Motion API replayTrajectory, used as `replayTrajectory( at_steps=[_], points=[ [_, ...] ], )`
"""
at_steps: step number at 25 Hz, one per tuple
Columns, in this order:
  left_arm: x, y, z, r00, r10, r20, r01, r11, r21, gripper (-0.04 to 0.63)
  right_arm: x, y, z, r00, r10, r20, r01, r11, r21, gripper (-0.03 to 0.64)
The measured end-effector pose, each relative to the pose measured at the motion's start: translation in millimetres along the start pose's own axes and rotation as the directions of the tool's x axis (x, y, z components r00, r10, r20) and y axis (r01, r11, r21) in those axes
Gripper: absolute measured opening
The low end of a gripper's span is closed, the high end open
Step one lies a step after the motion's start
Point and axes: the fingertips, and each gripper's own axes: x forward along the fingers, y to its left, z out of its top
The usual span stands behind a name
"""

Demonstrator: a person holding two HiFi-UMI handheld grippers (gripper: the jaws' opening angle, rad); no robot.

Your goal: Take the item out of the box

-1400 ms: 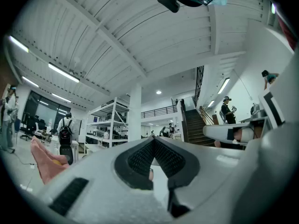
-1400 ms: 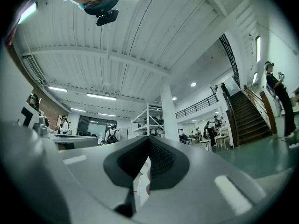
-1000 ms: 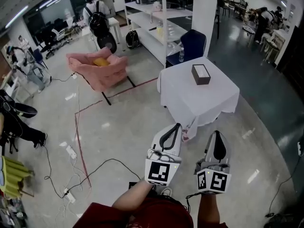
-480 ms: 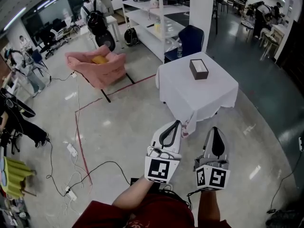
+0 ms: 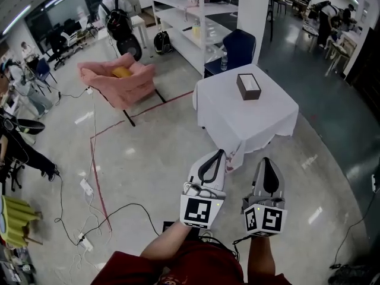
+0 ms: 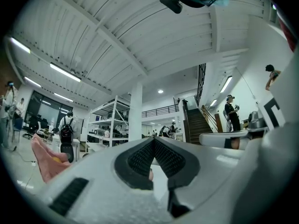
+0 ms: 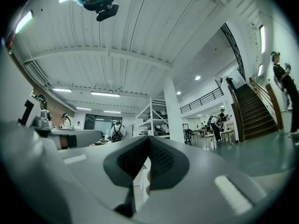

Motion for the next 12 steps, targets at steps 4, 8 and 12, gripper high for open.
replayTrajectory(
  at_steps=[4, 8, 12],
  points=[
    [21.3, 9.4, -6.7, 1.000, -0.009, 0.004, 0.009, 1.000, -0.004, 0.003, 21.7, -7.4, -7.3, 1.000, -0.010, -0.010, 0.010, 1.000, 0.002, 0.000],
    [46.5, 21.4, -15.2, 1.000, -0.021, 0.001, 0.021, 1.000, -0.019, 0.003, 49.1, -11.1, -12.3, 0.999, -0.013, -0.031, 0.013, 1.000, -0.012, 0.001],
    [75.3, 37.1, -22.3, 0.999, -0.039, 0.004, 0.039, 0.999, -0.026, 0.003, 79.4, -16.0, -17.2, 0.999, -0.028, -0.035, 0.028, 0.999, -0.017, 0.000]
  ],
)
